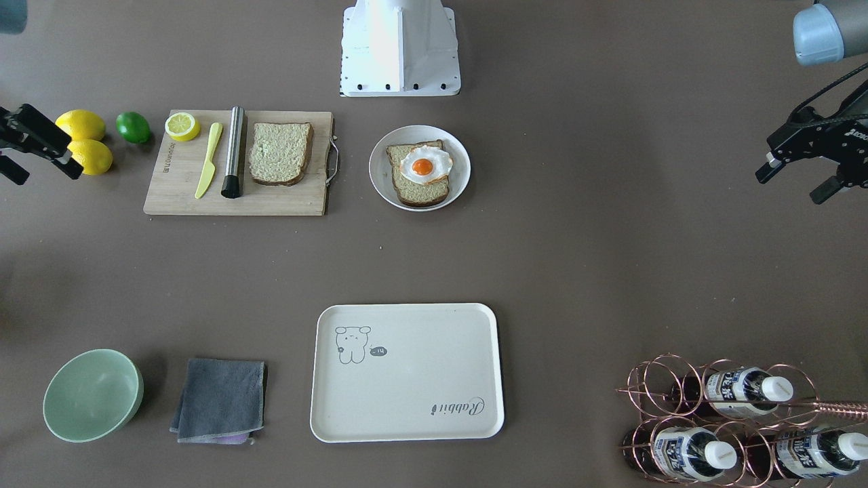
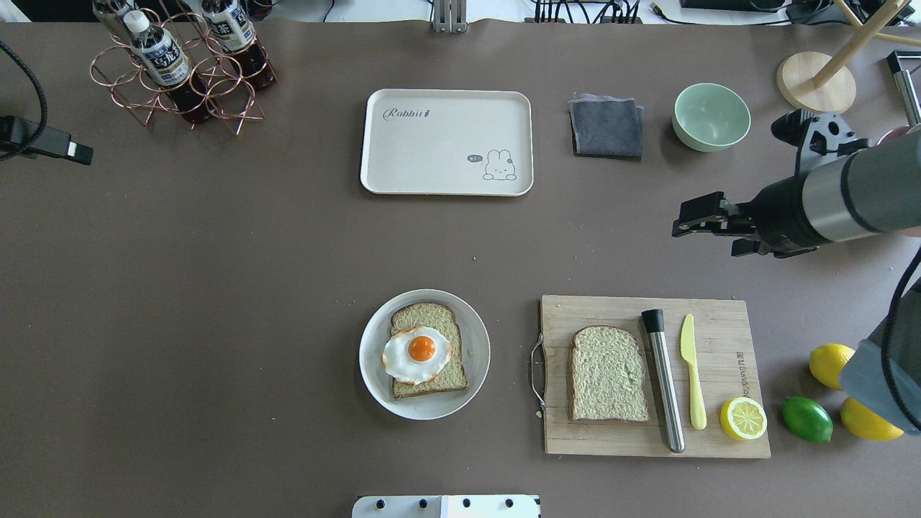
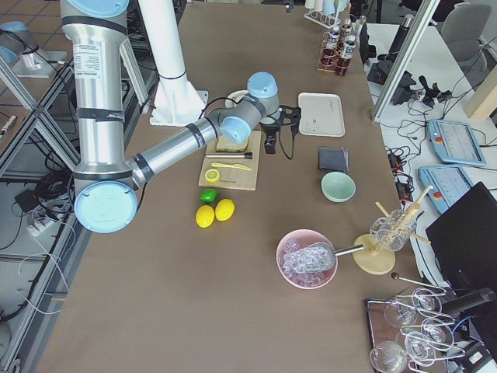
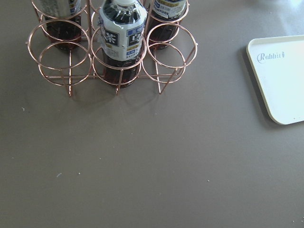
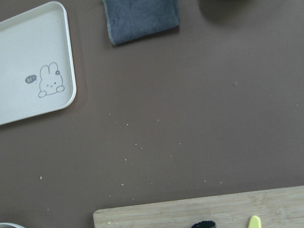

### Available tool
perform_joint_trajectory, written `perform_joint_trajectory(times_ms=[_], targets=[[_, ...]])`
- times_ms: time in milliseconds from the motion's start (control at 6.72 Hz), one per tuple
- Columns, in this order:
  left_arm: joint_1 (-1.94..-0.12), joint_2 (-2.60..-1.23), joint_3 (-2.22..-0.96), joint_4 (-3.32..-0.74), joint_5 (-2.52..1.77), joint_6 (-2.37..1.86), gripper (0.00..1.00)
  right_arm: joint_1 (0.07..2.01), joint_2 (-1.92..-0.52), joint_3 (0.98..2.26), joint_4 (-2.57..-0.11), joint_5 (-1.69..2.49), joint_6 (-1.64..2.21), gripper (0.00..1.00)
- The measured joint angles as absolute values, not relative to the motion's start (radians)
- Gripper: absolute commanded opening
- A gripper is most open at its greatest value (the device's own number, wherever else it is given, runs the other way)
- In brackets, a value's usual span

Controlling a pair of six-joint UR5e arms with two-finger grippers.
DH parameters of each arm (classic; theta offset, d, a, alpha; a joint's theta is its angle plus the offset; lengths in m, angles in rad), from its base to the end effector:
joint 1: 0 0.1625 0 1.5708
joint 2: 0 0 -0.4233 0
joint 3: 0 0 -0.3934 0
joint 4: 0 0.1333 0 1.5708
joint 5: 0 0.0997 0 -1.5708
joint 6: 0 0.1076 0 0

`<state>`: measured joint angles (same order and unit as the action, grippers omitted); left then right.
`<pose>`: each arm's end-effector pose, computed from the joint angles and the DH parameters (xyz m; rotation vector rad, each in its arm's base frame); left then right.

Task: Make sandwich and place on tray
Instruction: 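Move the right gripper over the bread slice on the cutting board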

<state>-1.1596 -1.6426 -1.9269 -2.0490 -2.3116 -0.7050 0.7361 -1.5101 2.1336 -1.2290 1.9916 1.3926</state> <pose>0.1491 -0.4938 0.3920 0.3657 1.0358 0.0717 -0.2976 -0.3902 0.3292 0.0721 -1.0264 0.3051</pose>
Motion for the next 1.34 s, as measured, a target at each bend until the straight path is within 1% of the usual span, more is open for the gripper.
perform_joint_trajectory(times_ms=[446,595,744,892,1190,1338], targets=[[-1.133,-1.645,-1.930,-2.073,-2.294,-0.738,0.99,0.417,-1.517,2.192,-1.226,1.698,1.661,0.97],[-1.130,-1.647,-1.928,-2.074,-2.293,-0.739,0.99,0.337,-1.542,2.220,-1.226,1.625,1.717,0.96],[-1.129,-1.650,-1.925,-2.074,-2.293,-0.738,0.99,0.283,-1.567,2.240,-1.225,1.575,1.752,0.94],[-1.128,-1.652,-1.924,-2.074,-2.293,-0.738,0.99,0.258,-1.581,2.246,-1.224,1.553,1.764,0.90],[-1.128,-1.653,-1.924,-2.074,-2.293,-0.738,0.99,0.247,-1.591,2.237,-1.213,1.542,1.747,0.88],[-1.128,-1.654,-1.924,-2.074,-2.293,-0.738,0.99,0.246,-1.595,2.215,-1.187,1.542,1.724,0.84]])
